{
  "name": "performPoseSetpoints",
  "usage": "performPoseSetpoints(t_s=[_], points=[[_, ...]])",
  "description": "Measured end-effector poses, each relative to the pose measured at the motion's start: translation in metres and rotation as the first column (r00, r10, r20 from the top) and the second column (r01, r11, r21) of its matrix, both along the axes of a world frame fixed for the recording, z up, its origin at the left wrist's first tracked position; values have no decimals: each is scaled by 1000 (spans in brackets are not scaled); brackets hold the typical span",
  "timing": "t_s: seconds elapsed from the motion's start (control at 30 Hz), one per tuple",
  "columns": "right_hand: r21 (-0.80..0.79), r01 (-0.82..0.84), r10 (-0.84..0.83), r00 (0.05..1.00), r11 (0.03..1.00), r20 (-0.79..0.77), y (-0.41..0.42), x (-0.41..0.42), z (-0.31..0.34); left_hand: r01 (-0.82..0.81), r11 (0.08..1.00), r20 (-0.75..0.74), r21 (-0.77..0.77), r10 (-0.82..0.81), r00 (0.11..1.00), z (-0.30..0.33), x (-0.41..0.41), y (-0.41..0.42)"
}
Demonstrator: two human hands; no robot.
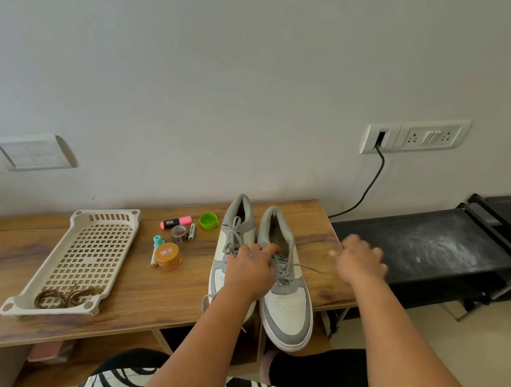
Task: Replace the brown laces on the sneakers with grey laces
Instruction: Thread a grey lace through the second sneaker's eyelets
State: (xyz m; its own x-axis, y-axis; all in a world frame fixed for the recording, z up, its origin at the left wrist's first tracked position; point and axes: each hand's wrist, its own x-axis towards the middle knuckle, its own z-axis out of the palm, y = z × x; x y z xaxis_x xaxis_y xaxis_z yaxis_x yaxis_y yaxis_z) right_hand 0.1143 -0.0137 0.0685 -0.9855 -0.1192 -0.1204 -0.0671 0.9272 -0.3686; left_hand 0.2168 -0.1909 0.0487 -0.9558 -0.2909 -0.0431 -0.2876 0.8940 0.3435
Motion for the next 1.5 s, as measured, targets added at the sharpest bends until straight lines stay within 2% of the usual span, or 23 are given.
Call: performPoseSetpoints(t_s=[0.1,0.17,0.37,0.6,0.67,0.73,0.8,0.93,1.03,1.1,1.2,1.27,1.37,1.43,1.5], points=[[-215,-272,319,921,938,225,-28,15,-8,13,1000,0,-17,-13,1000,-5,1,4],[-256,-308,371,892,916,257,-36,19,-11,16,1000,-4,-12,-16,1000,-7,0,4],[-324,-288,373,896,901,242,-31,16,-12,22,999,19,40,-23,1000,-8,-2,4],[-214,-260,294,944,942,147,-9,4,1,42,998,19,-37,-41,999,-6,-1,-1],[-283,-246,305,934,927,186,-12,6,0,27,999,8,-45,-27,1000,-7,-2,2],[-401,-157,288,913,902,290,-17,10,-1,16,998,-18,-54,-17,1000,-7,-4,6],[-434,-110,275,899,894,339,-21,13,-5,30,996,-41,-83,-34,999,-7,-7,10],[-362,-149,276,903,920,329,-26,14,-11,49,996,-47,-73,-52,998,-9,-12,16],[-400,-141,284,902,905,325,-27,14,-13,34,995,-45,-96,-39,998,-8,-15,15],[-415,-182,316,906,891,281,-25,14,-14,26,990,-39,-139,-31,999,-7,-19,16],[-341,-274,354,913,899,201,-27,14,-11,-27,983,21,-183,31,999,-5,-20,23],[-317,-302,362,920,899,151,-30,14,-10,-34,992,103,-119,47,994,-6,-21,25],[-322,-311,362,925,894,111,-32,15,-9,-35,995,176,90,19,984,-10,-22,19],[-319,-316,367,923,894,114,-33,14,-10,-36,990,170,137,12,985,-12,-21,16],[-340,-310,370,920,888,128,-32,13,-10,-70,985,97,155,55,994,-16,-18,16]])
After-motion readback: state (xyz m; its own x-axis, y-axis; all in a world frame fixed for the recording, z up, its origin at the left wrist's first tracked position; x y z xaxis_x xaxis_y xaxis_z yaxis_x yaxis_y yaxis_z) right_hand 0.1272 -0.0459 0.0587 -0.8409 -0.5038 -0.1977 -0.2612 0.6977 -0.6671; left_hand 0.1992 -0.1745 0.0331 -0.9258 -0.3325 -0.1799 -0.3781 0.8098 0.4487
